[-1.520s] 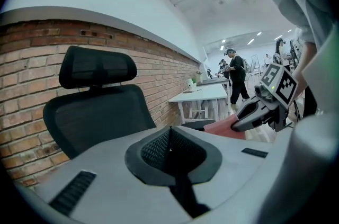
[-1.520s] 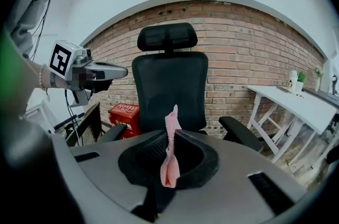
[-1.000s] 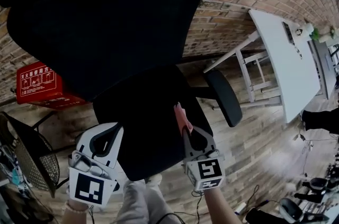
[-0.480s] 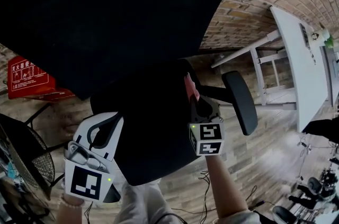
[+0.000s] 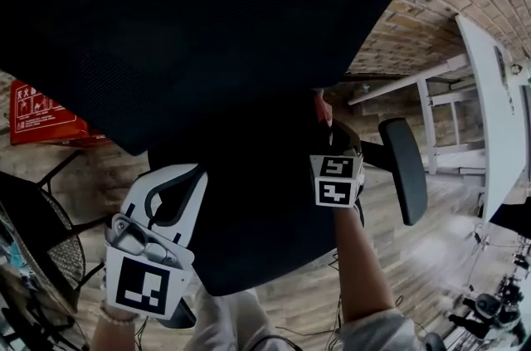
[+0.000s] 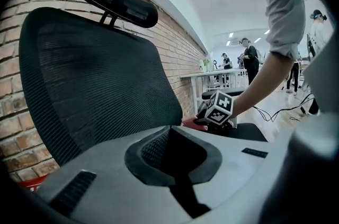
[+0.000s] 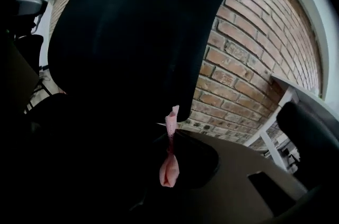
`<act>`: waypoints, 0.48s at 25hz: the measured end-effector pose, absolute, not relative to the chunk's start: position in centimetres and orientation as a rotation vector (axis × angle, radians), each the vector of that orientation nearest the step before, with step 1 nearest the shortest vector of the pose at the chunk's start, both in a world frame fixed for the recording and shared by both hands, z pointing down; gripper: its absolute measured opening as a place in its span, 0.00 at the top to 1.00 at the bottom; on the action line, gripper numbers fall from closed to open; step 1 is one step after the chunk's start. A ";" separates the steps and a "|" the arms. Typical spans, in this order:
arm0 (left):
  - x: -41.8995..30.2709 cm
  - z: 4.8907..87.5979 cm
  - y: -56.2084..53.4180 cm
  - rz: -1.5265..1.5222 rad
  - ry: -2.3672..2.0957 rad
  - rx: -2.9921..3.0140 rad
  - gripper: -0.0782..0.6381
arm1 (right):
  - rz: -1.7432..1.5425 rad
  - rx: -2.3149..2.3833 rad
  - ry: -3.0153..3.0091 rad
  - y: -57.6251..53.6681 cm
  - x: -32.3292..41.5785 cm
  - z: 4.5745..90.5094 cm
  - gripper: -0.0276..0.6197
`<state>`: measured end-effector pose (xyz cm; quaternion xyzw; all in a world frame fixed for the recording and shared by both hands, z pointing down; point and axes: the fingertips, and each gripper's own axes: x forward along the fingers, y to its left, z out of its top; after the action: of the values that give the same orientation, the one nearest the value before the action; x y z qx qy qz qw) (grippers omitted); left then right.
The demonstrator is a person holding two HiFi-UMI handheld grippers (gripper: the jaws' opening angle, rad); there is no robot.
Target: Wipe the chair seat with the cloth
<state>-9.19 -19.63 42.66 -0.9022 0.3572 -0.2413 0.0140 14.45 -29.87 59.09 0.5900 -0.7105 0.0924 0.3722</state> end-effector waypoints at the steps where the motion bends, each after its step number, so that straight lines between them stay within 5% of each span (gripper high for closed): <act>1: -9.5 42.9 -19.6 -0.759 1.119 -2.811 0.87 | 0.232 1.500 -1.808 -30.2 14.3 59.7 0.87; 12: -11.6 44.2 -20.0 -0.761 1.203 -2.803 0.87 | 0.315 1.302 -1.815 -30.5 10.6 65.5 0.87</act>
<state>-11.61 -20.01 44.21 -0.8916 0.3828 -0.2421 -0.0011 10.62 -30.49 65.50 0.5217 -0.7268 0.1260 0.4286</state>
